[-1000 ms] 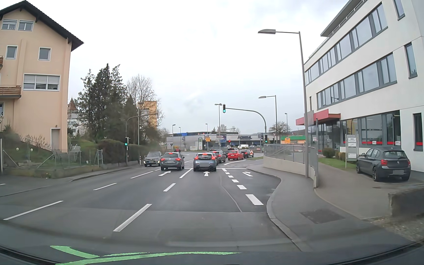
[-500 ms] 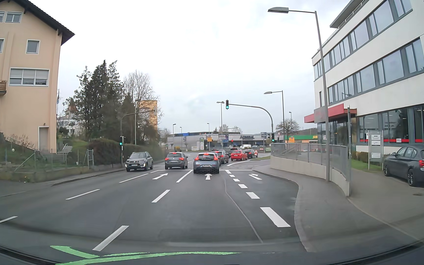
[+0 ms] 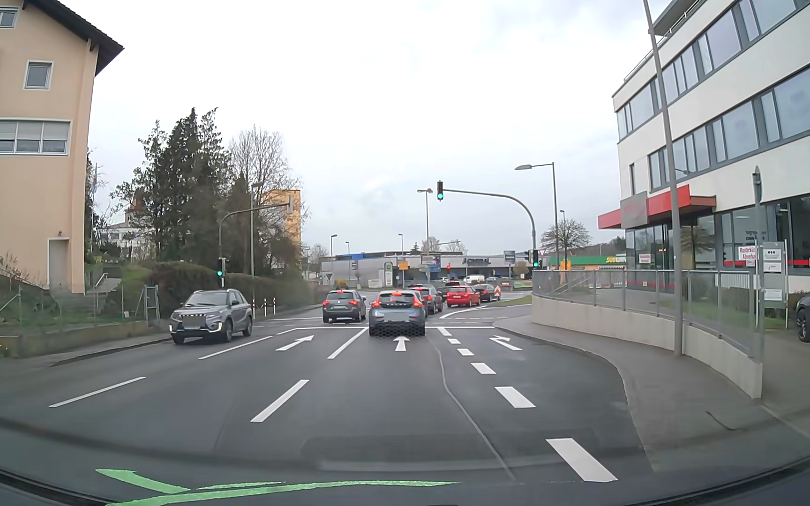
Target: Follow the waypoints while adhering to traffic rules and regulations
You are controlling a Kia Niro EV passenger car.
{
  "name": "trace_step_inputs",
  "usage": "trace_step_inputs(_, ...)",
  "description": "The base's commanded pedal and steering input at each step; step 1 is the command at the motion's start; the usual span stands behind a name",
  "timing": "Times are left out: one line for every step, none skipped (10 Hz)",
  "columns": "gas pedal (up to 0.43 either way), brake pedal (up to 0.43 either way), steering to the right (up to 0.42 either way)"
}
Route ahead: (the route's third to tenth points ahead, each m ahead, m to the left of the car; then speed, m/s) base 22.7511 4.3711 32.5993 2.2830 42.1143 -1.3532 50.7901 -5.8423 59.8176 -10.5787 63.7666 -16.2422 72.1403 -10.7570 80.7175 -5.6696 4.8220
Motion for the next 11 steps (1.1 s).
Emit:
trace_step_inputs(0.0, 0.183, -0.008)
trace_step_inputs(0.0, 0.189, -0.007)
trace_step_inputs(0.0, 0.189, -0.005)
trace_step_inputs(0.0, 0.189, -0.004)
trace_step_inputs(0.0, 0.195, -0.003)
trace_step_inputs(0.0, 0.195, 0.0)
trace_step_inputs(0.0, 0.195, 0.0)
trace_step_inputs(0.0, 0.201, 0.0)
trace_step_inputs(0.0, 0.201, 0.0)
trace_step_inputs(0.0, 0.207, 0.0)
trace_step_inputs(0.0, 0.201, 0.001)
